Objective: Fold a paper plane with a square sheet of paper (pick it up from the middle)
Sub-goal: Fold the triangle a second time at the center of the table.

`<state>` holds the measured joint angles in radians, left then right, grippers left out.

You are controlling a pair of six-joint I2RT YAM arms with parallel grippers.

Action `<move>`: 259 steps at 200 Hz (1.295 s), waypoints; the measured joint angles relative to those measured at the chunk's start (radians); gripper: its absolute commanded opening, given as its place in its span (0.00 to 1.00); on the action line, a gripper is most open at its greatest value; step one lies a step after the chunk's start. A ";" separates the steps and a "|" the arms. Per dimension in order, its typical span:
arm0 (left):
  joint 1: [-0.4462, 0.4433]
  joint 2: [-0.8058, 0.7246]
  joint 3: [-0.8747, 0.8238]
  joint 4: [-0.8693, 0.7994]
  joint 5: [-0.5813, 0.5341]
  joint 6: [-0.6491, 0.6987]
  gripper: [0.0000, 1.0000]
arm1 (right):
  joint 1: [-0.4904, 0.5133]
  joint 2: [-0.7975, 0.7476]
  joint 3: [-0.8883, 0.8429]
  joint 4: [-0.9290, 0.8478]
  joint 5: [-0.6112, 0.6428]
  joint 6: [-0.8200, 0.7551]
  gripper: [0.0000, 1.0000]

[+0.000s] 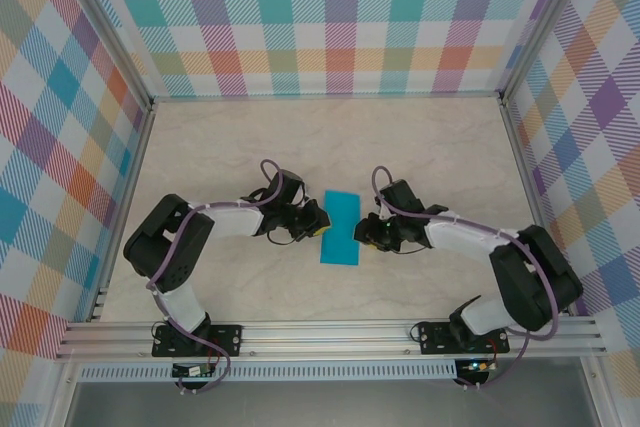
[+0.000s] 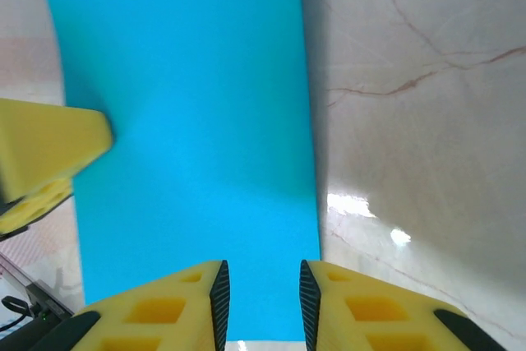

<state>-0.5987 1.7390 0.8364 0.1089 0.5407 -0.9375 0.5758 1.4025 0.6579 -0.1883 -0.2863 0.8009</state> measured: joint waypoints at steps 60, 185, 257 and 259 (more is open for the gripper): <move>0.000 -0.009 0.045 -0.110 -0.003 0.068 0.05 | 0.000 -0.304 -0.024 -0.095 0.188 -0.018 0.75; -0.005 -0.021 0.170 -0.343 -0.048 0.198 0.00 | 0.000 -0.211 0.034 -0.302 0.293 0.053 0.84; -0.015 -0.010 0.186 -0.346 -0.036 0.196 0.00 | 0.000 -0.191 0.150 -0.420 0.334 0.220 0.87; -0.015 -0.010 0.188 -0.347 -0.035 0.196 0.00 | 0.000 -0.191 0.152 -0.421 0.335 0.220 0.87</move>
<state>-0.6140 1.7290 1.0245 -0.2379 0.5053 -0.7418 0.5758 1.2118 0.8097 -0.6090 0.0483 1.0210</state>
